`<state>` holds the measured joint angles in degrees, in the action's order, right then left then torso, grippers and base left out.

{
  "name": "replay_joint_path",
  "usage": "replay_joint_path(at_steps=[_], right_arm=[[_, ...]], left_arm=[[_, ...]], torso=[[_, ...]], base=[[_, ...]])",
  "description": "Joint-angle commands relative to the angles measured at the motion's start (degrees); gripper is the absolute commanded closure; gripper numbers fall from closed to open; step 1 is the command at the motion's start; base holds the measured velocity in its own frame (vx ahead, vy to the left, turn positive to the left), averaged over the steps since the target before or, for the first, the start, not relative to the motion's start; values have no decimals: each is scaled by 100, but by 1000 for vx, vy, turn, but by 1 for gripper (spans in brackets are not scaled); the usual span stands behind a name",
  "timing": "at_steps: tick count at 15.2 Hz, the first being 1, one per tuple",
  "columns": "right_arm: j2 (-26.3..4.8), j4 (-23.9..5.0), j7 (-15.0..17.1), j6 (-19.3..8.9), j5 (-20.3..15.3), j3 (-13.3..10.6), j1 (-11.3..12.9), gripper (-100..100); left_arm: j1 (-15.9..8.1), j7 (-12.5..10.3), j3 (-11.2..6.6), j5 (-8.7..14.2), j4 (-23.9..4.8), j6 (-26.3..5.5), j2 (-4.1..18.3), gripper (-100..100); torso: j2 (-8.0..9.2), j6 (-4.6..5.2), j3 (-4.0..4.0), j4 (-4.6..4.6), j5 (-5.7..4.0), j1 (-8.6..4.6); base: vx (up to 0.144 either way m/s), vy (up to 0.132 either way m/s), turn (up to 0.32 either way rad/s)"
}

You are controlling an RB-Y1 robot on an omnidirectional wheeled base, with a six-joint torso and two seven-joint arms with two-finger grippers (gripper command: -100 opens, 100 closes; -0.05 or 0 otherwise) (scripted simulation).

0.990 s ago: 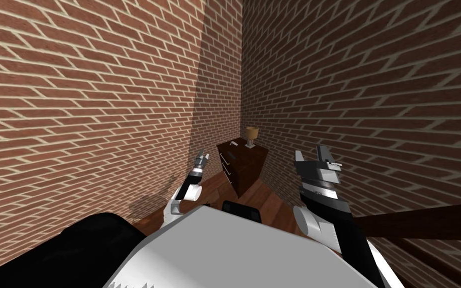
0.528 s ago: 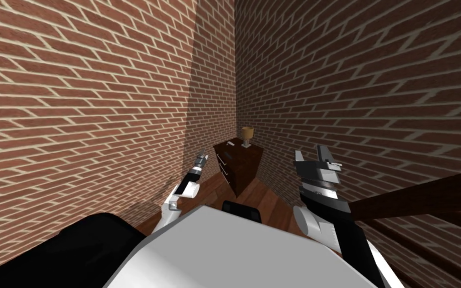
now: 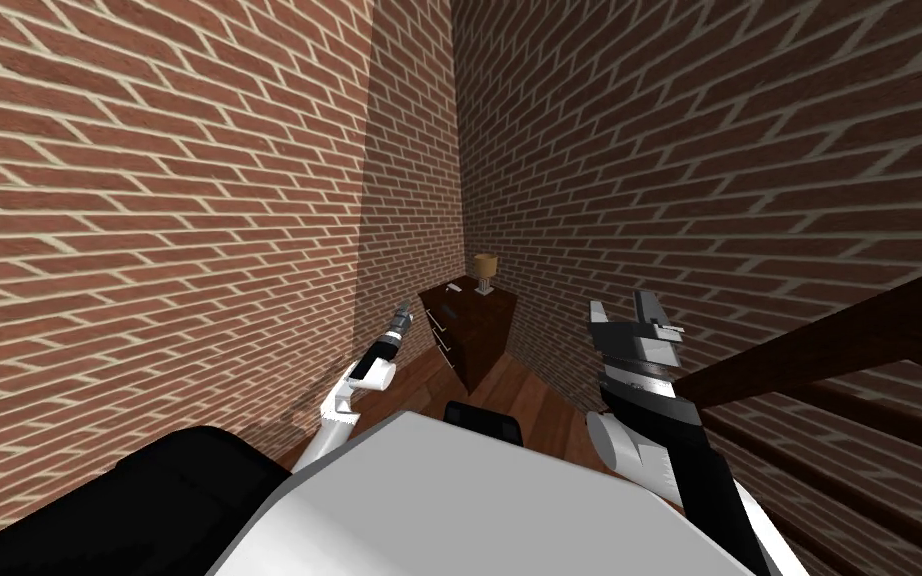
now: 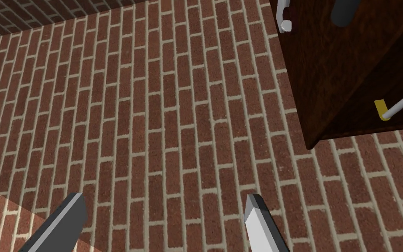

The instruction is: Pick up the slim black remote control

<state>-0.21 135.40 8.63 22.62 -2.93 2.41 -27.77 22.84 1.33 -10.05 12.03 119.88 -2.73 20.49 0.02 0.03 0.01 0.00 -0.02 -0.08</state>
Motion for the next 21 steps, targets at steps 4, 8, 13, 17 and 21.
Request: replay_joint_path(at_steps=[4, 8, 13, 17, 21], right_arm=[[0, 0, 0, 0, 0, 0, 0, 0], [0, 0, 0, 0, 0, 0, 0, 0], [0, 0, 0, 0, 0, 1, -1, 0], [0, 0, 0, 0, 0, 1, -1, 0], [0, 0, 0, 0, 0, 1, -1, 0]], left_arm=[[-97, 146, -143, 83, -107, -646, 179, -100], [-179, 258, -248, 145, -209, -1127, 307, -100], [-262, 372, -355, 207, -312, -1563, 430, -100], [-346, 487, -464, 271, -417, -2006, 550, -100], [-431, 605, -575, 336, -524, -2454, 665, -100]], torso=[[-2, 0, -1, 0, 0, -1], [-2, 0, -1, 0, 0, 1], [-2, -4, -1, 0, 0, 2], [-3, -3, -2, -1, 0, 2], [-2, -4, -1, -1, 1, 4]], base=[[1, -22, -145], [3, -16, -119], [3, -15, -96], [6, -16, -121], [5, -14, -121]])
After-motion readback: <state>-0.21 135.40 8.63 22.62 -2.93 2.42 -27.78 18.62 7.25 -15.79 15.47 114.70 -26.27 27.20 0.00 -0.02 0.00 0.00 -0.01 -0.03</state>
